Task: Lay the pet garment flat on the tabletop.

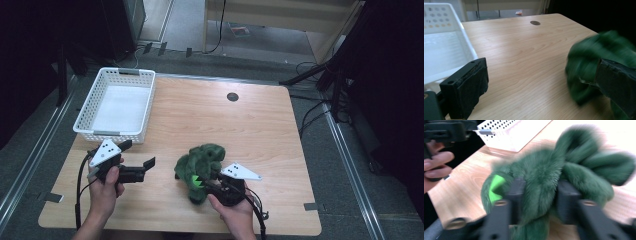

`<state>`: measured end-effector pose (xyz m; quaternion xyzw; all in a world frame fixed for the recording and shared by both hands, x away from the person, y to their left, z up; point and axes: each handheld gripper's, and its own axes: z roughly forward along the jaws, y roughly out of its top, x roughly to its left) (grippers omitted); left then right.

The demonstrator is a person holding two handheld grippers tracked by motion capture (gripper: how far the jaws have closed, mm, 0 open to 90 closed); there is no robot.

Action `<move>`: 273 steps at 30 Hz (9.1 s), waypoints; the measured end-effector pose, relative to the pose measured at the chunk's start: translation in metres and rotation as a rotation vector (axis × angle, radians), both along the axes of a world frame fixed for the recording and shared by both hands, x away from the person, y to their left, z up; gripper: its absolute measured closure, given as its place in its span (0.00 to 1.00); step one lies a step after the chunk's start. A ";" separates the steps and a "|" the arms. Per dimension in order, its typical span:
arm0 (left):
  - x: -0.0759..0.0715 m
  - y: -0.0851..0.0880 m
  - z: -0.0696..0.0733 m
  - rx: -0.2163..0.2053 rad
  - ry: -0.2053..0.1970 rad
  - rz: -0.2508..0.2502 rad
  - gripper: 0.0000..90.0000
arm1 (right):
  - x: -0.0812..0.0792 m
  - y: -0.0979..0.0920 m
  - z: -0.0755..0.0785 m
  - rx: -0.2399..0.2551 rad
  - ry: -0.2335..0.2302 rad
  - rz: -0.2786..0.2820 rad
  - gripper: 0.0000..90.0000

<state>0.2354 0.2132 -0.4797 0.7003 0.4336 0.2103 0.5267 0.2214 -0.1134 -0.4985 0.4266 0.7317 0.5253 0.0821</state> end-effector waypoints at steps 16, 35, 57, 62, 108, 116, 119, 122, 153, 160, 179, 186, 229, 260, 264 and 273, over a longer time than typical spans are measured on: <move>-0.006 -0.002 -0.024 0.019 0.042 -0.024 0.00 | -0.012 0.024 -0.015 -0.208 -0.083 0.088 0.93; 0.007 -0.001 -0.035 -0.012 0.147 0.016 0.00 | 0.112 0.006 0.042 -0.095 -0.100 -0.051 0.56; 0.041 -0.027 -0.055 -0.024 0.325 0.153 0.20 | 0.072 -0.006 0.018 -0.115 -0.080 -0.018 0.57; 0.055 -0.035 -0.054 -0.031 0.359 0.208 0.27 | 0.138 0.035 0.019 -0.227 -0.031 0.047 0.49; 0.113 -0.126 -0.062 0.371 0.247 -0.068 0.90 | 0.157 -0.031 -0.044 -0.398 0.050 -0.219 0.92; 0.119 -0.102 -0.050 0.064 0.253 -0.062 0.66 | 0.159 -0.054 -0.029 -0.229 0.040 -0.235 0.78; 0.124 -0.092 -0.044 -0.026 0.272 0.009 0.68 | 0.162 -0.050 -0.022 -0.191 0.049 -0.189 0.71; 0.128 -0.094 -0.046 -0.022 0.343 0.048 0.69 | 0.167 -0.041 -0.025 -0.184 0.104 -0.115 0.63; 0.126 -0.097 -0.047 0.067 0.312 -0.023 0.49 | 0.115 -0.084 -0.006 -0.140 -0.016 -0.194 0.67; 0.120 -0.090 -0.054 -0.106 0.383 -0.068 0.49 | 0.085 -0.067 -0.022 -0.169 0.015 -0.065 0.61; 0.129 -0.087 -0.062 0.048 0.480 -0.080 0.95 | 0.126 -0.054 -0.031 -0.308 0.094 -0.190 0.96; 0.110 -0.086 -0.047 0.043 0.379 -0.072 0.52 | 0.110 -0.065 -0.014 -0.178 0.050 -0.208 0.66; 0.000 -0.089 -0.049 -0.005 0.250 -0.189 0.43 | 0.008 -0.136 -0.012 -0.101 -0.042 -0.221 0.51; 0.170 -0.052 0.080 -0.057 0.220 0.090 0.97 | 0.196 -0.040 0.105 -0.203 -0.124 -0.222 0.97; 0.147 -0.042 0.091 -0.025 0.136 0.034 0.96 | 0.179 -0.038 0.125 -0.178 -0.197 -0.190 0.96; 0.031 -0.038 0.004 -0.007 0.227 -0.108 0.96 | 0.064 -0.065 0.029 -0.269 -0.061 -0.078 0.96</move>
